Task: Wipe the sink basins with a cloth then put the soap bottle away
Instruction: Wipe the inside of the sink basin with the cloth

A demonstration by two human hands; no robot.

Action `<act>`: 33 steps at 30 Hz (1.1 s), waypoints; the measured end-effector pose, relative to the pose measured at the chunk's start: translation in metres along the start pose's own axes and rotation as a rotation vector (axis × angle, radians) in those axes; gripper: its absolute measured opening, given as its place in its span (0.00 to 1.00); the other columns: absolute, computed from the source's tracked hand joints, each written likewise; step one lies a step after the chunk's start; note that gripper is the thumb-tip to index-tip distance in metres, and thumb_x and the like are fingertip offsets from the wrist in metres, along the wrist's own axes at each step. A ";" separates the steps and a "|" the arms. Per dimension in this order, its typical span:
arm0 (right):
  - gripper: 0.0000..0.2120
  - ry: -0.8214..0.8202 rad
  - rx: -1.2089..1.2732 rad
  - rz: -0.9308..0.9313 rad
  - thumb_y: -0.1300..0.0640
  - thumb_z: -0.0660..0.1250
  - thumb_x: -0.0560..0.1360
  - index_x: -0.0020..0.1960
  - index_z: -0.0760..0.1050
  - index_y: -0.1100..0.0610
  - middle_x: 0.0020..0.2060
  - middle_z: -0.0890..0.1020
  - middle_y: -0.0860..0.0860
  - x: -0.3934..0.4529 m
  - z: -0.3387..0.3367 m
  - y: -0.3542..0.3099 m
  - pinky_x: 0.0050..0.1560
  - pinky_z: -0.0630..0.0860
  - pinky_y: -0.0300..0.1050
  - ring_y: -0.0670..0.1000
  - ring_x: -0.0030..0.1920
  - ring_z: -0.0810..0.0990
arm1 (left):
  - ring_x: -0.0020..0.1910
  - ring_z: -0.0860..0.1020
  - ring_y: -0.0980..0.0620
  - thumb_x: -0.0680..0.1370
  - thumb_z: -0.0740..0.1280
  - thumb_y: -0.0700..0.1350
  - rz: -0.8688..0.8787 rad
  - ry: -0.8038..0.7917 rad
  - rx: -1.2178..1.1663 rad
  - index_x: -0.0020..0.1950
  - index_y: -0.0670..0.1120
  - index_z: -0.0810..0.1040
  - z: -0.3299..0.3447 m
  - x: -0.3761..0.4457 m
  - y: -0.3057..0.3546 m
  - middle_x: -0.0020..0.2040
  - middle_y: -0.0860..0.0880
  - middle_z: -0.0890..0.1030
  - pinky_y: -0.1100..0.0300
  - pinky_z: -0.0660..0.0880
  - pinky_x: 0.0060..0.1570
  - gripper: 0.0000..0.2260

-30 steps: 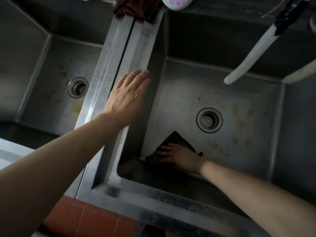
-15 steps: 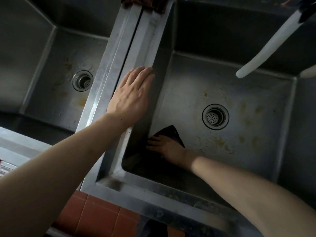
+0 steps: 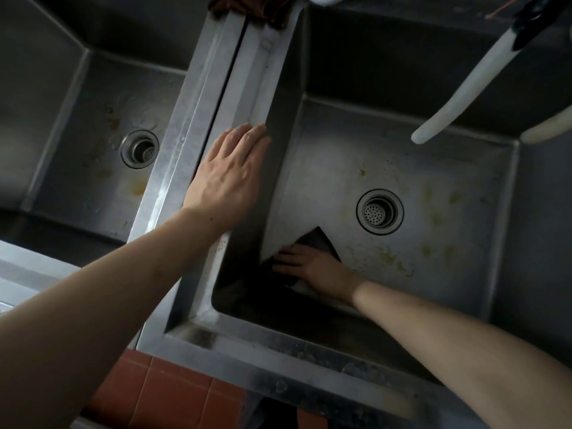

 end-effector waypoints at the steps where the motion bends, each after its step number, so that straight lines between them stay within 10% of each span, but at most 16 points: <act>1: 0.26 0.021 -0.022 -0.010 0.67 0.70 0.76 0.72 0.77 0.53 0.73 0.76 0.55 0.013 0.001 0.000 0.75 0.67 0.60 0.62 0.74 0.73 | 0.76 0.65 0.39 0.80 0.60 0.37 0.001 -0.002 0.004 0.75 0.39 0.69 0.000 0.000 0.000 0.76 0.40 0.69 0.45 0.58 0.77 0.22; 7: 0.32 -0.122 -0.060 0.060 0.68 0.75 0.71 0.71 0.77 0.48 0.78 0.68 0.54 -0.005 0.016 0.010 0.78 0.57 0.70 0.60 0.80 0.62 | 0.77 0.64 0.40 0.80 0.59 0.37 -0.002 -0.019 0.007 0.75 0.39 0.69 -0.002 -0.002 0.003 0.76 0.40 0.68 0.45 0.58 0.78 0.22; 11: 0.32 -0.207 0.027 0.079 0.58 0.76 0.73 0.75 0.73 0.47 0.81 0.63 0.51 -0.069 0.009 0.016 0.80 0.43 0.59 0.52 0.82 0.50 | 0.78 0.62 0.39 0.79 0.61 0.34 -0.008 -0.025 0.017 0.76 0.39 0.68 -0.002 -0.003 0.007 0.77 0.39 0.67 0.44 0.58 0.78 0.24; 18: 0.29 -0.346 0.005 0.062 0.56 0.74 0.76 0.76 0.72 0.47 0.81 0.64 0.50 -0.164 -0.015 0.037 0.79 0.47 0.65 0.56 0.82 0.51 | 0.76 0.64 0.35 0.78 0.60 0.33 0.022 -0.007 -0.021 0.72 0.36 0.72 0.007 -0.009 0.027 0.73 0.36 0.71 0.39 0.62 0.75 0.21; 26: 0.26 -0.124 -0.049 0.041 0.68 0.71 0.76 0.71 0.78 0.52 0.75 0.74 0.55 -0.105 -0.020 0.042 0.75 0.60 0.70 0.64 0.77 0.68 | 0.78 0.62 0.37 0.78 0.55 0.36 0.044 -0.043 0.001 0.72 0.36 0.71 0.016 -0.016 0.042 0.73 0.36 0.71 0.42 0.56 0.78 0.22; 33: 0.26 0.104 -0.077 0.414 0.68 0.66 0.77 0.73 0.76 0.54 0.75 0.71 0.62 -0.053 -0.048 0.068 0.75 0.61 0.67 0.67 0.76 0.69 | 0.78 0.63 0.37 0.76 0.61 0.31 0.043 -0.059 0.032 0.72 0.36 0.71 0.014 -0.014 0.047 0.73 0.37 0.72 0.40 0.56 0.78 0.23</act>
Point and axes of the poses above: each hand's wrist, its own x-axis towards the middle knuckle, its own z-axis out of the palm, y = z × x, the point moved 3 cm from there along x, towards the middle knuckle
